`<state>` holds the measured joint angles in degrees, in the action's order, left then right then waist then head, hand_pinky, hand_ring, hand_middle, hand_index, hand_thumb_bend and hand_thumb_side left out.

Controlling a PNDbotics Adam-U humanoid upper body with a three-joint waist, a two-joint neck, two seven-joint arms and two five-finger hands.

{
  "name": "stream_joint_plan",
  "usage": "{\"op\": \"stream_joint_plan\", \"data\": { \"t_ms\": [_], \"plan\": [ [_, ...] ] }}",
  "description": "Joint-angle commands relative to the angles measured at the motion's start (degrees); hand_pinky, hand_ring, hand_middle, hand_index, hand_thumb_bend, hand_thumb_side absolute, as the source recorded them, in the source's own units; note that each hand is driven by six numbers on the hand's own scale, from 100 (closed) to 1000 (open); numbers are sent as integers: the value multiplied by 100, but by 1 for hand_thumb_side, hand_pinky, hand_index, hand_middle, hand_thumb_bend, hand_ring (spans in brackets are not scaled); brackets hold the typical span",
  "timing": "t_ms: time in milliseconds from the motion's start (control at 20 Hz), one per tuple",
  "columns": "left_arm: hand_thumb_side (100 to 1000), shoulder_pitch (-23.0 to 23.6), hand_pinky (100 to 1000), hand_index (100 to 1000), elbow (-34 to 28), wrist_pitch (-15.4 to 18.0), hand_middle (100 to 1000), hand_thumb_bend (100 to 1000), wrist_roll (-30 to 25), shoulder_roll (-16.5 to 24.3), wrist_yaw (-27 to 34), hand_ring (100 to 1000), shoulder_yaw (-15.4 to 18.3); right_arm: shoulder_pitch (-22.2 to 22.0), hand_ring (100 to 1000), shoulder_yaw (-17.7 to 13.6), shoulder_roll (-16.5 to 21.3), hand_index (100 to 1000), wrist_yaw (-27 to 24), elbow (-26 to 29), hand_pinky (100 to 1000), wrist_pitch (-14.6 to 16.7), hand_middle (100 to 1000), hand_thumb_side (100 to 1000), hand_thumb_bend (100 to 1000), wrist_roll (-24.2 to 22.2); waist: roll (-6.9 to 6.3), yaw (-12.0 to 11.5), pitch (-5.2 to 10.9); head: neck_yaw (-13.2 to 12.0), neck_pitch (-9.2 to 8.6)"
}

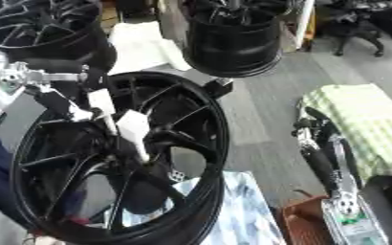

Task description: Pull the pin out of the wheel hub.

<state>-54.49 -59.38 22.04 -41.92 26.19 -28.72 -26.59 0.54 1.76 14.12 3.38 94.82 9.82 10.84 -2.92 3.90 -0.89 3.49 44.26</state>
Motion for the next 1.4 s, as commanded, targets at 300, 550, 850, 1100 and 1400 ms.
{"op": "stream_joint_plan", "data": {
  "t_ms": [300,550,850,1100,1400],
  "plan": [
    [205,-206,278,782,-179,745,492,100,-1003,51,424,1000,135,77,642,-23,101,883,-27,65,733,0,626,669,100,-1,19,4,58,24,-15],
    [238,-361,261,773,-383,463,475,100,-1005,175,1017,1000,201,72,642,-26,102,883,-29,64,733,0,626,669,100,2,16,-1,66,23,-15],
    [242,-537,263,776,-765,188,476,100,-1005,642,1736,1000,398,63,642,-48,106,883,-25,53,733,0,626,670,100,24,-1,-30,82,66,-15],
    [209,-392,276,782,-1203,92,487,100,-989,1496,2179,1000,772,30,642,-95,126,883,-10,36,733,-2,626,670,100,74,-30,-121,93,170,-15],
    [182,622,301,792,-1795,6,507,100,-762,2691,2370,1000,1081,5,641,-135,144,883,18,39,733,-8,625,671,100,119,-40,-212,86,182,-15]
  ]
}}
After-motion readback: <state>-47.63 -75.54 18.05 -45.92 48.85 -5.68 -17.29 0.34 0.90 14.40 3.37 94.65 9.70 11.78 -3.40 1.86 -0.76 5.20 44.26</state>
